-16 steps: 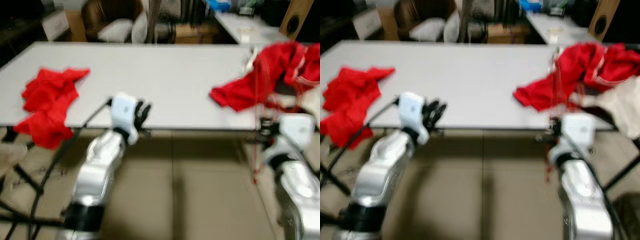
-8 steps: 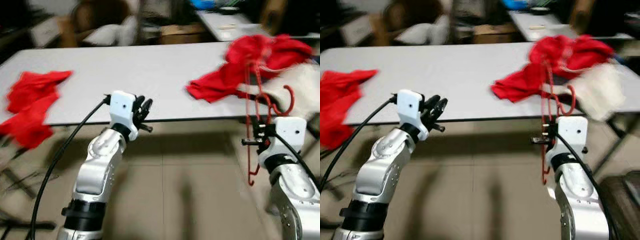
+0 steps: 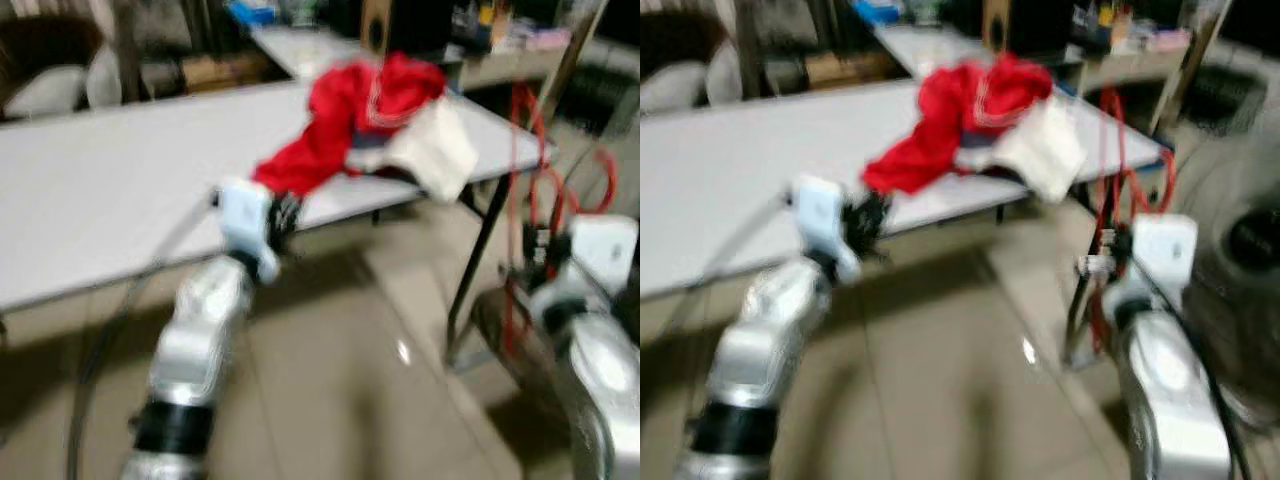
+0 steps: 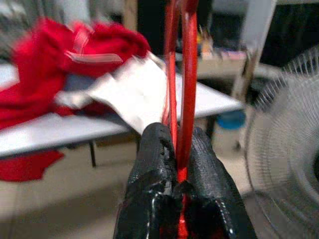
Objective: Hang hanger
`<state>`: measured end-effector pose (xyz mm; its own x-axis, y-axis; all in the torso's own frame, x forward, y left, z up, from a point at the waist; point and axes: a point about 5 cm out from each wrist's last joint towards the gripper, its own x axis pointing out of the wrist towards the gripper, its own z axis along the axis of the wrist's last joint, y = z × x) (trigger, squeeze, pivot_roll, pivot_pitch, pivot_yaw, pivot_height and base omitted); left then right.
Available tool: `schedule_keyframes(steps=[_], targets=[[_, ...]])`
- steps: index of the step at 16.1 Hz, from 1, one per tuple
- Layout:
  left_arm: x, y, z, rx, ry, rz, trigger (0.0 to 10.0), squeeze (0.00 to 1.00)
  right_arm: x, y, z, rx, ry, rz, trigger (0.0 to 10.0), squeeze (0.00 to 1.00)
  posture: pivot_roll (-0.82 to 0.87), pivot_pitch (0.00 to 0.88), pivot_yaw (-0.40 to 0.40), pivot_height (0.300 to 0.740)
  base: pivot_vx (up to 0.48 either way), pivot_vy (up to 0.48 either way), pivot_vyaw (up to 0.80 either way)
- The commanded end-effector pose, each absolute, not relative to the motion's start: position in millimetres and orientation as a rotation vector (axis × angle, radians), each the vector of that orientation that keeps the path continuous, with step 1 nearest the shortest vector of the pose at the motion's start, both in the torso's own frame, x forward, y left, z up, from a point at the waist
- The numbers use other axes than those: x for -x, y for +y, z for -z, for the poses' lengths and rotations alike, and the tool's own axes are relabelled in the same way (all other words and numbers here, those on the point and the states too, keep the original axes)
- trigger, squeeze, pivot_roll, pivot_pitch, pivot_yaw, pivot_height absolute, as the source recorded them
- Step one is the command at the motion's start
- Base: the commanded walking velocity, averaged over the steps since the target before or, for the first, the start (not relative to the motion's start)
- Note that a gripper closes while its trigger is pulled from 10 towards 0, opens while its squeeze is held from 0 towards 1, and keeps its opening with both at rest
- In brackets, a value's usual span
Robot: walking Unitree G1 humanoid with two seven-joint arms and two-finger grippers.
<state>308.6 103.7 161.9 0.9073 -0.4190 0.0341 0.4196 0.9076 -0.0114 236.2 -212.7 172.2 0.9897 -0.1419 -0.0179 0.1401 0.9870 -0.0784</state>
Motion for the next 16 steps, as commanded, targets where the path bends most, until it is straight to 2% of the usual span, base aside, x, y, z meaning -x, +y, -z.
schedule_keyframes(steps=[1, 7, 8, 9, 10, 11, 13, 16], targets=[[-311.7, 111.6, -170.6, 0.004, -0.067, 0.412, 10.0, 0.0, -239.0, -210.1, -178.0, 0.053, 0.0, 0.125, 10.0, 0.0, -0.13, 0.0, 0.019, 0.74, 0.334, 0.0, -0.78], [-314.6, 117.5, -170.5, -0.009, -0.08, 0.355, 10.0, 0.0, -238.8, -209.6, -173.9, 0.082, 0.032, 0.084, 10.0, 0.0, -0.14, 0.0, 0.011, 0.74, 0.337, 0.0, -0.78], [-315.8, 119.0, -170.7, -0.014, -0.082, 0.334, 10.0, 0.0, -239.1, -208.0, -173.4, 0.098, 0.036, 0.057, 10.0, 0.0, -0.14, 0.0, 0.009, 0.74, 0.337, 0.0, 0.0], [-320.6, 127.1, -170.2, 0.033, -0.058, 0.252, 10.0, 0.38, -240.1, -205.8, -171.3, 0.175, 0.054, 0.02, 10.0, 0.0, -0.14, 0.0, 0.008, 0.74, 0.33, 0.0, 0.0], [-321.2, 129.1, -170.5, 0.049, -0.056, 0.236, 10.0, 0.38, -240.2, -205.3, -170.8, 0.178, 0.057, 0.01, 10.0, 0.0, -0.14, 0.0, 0.008, 0.74, 0.33, 0.0, 0.0], [-321.4, 133.5, -170.4, 0.03, -0.055, 0.222, 10.0, 1.0, -239.9, -204.3, -171.7, 0.172, 0.052, 0.0, 10.0, 0.0, -0.14, 0.0, 0.008, 0.74, 0.334, 0.0, 0.0], [-320.4, 132.9, -171.9, 0.0, -0.071, 0.247, 10.0, 1.0, -240.4, -203.0, -172.5, 0.206, 0.049, -0.017, 10.0, 0.0, -0.13, 0.0, 0.008, 0.74, 0.369, 0.0, 0.0], [-320.9, 127.5, -178.4, 0.005, -0.099, 0.263, 10.0, 1.0, -240.8, -201.1, -173.3, 0.228, 0.047, -0.041, 10.0, 0.0, -0.13, 0.0, 0.009, 0.74, 0.435, 0.0, 0.72]])
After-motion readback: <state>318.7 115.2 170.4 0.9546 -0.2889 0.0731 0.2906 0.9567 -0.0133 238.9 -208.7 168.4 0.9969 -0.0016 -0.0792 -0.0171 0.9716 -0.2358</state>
